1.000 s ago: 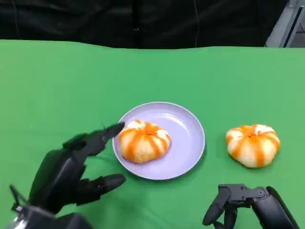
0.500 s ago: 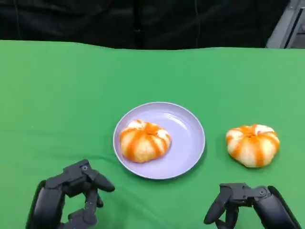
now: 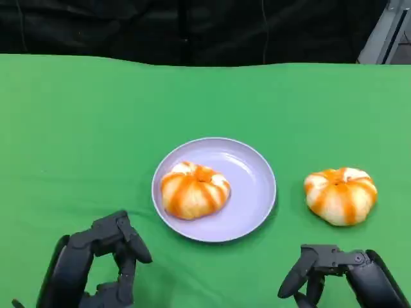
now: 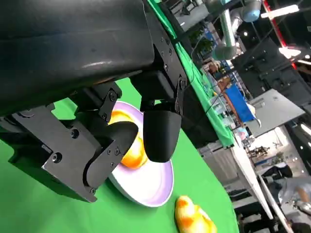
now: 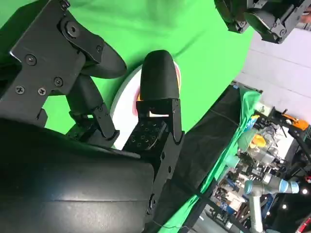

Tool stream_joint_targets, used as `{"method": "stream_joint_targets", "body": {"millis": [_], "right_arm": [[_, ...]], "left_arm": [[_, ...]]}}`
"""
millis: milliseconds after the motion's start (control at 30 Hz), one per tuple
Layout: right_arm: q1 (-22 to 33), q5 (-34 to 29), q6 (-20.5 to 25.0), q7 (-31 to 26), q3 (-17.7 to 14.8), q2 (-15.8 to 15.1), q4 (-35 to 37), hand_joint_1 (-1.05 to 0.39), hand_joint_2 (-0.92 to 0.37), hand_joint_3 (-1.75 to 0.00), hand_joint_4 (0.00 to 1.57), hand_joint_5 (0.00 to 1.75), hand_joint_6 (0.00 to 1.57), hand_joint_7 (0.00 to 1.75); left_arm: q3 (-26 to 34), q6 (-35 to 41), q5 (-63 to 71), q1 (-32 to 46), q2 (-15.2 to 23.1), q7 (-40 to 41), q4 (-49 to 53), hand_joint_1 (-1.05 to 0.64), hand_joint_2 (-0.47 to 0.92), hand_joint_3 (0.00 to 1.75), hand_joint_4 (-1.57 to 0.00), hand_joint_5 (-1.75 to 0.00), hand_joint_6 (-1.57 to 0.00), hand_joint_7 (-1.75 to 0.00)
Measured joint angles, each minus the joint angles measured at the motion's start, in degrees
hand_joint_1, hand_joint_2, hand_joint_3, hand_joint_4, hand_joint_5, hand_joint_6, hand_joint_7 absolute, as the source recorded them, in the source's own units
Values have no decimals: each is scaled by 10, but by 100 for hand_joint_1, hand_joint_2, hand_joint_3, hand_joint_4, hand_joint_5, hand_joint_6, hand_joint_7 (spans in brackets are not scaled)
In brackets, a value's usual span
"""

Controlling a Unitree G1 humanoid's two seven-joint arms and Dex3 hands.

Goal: Grasp the bread from the table and place it into the plate.

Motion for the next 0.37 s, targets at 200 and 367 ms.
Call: {"method": "stream_joint_targets", "body": {"millis": [200,367], "right_arm": [[0,-1,-1,0,0,0,0,2,-12,-144,91,154,98,110],[0,-1,-1,0,0,0,0,2,-13,-143,90,154,98,111]], "left_arm": [[4,-13,18,0,0,0,3,-4,29,150,-93,-171,-84,-156],[8,-14,22,0,0,0,3,-3,29,151,-93,-170,-83,-154]]}}
